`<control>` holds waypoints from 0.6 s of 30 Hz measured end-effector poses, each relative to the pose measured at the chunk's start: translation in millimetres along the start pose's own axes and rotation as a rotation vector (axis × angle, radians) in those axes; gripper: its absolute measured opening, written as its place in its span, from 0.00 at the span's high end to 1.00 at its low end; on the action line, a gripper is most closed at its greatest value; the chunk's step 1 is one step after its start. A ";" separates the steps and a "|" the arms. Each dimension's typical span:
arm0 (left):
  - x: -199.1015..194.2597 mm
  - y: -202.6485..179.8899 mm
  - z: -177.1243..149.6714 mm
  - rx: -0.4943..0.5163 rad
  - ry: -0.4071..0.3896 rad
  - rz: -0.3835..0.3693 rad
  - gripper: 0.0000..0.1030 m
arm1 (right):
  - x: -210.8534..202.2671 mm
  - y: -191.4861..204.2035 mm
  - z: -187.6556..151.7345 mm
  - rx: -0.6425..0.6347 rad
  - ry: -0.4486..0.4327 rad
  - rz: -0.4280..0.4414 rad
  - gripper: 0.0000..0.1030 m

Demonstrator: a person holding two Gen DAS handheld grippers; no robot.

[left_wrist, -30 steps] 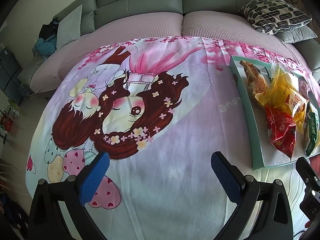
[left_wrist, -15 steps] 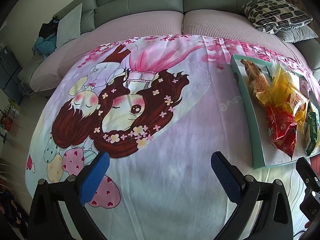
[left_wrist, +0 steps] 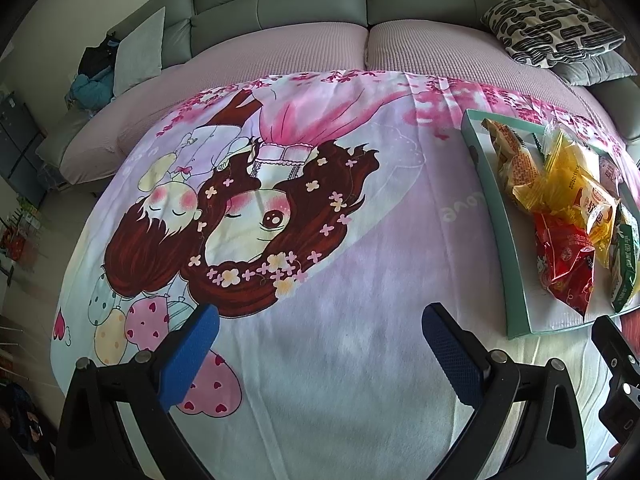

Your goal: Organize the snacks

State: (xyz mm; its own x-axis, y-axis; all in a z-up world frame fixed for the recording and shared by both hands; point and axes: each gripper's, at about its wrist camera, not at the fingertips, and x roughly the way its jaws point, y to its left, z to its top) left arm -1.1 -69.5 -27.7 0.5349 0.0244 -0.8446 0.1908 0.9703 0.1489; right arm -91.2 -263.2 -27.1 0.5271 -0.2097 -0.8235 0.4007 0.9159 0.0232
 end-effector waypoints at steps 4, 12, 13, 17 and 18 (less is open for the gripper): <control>-0.1 -0.8 0.5 0.001 0.001 0.000 0.02 | 0.1 0.0 0.0 -0.001 0.000 0.000 0.00; 0.3 -1.5 0.4 0.002 0.003 0.001 0.02 | 0.7 0.4 0.5 -0.003 0.004 0.001 0.00; 0.4 -1.6 0.2 0.002 0.003 0.001 0.02 | 0.6 0.5 0.4 -0.004 0.004 0.001 0.00; 0.7 -1.6 0.3 0.002 0.003 0.002 0.02 | 0.6 0.5 0.3 -0.003 0.003 0.001 0.00; 0.4 -1.7 -0.2 0.001 0.003 0.003 0.02 | 0.6 0.5 0.3 -0.003 0.003 0.000 0.00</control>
State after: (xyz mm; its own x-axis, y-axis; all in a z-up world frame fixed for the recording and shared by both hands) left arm -1.4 -71.1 -28.4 0.5327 0.0280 -0.8458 0.1905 0.9698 0.1521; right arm -90.5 -262.9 -27.4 0.5249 -0.2082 -0.8253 0.3979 0.9172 0.0217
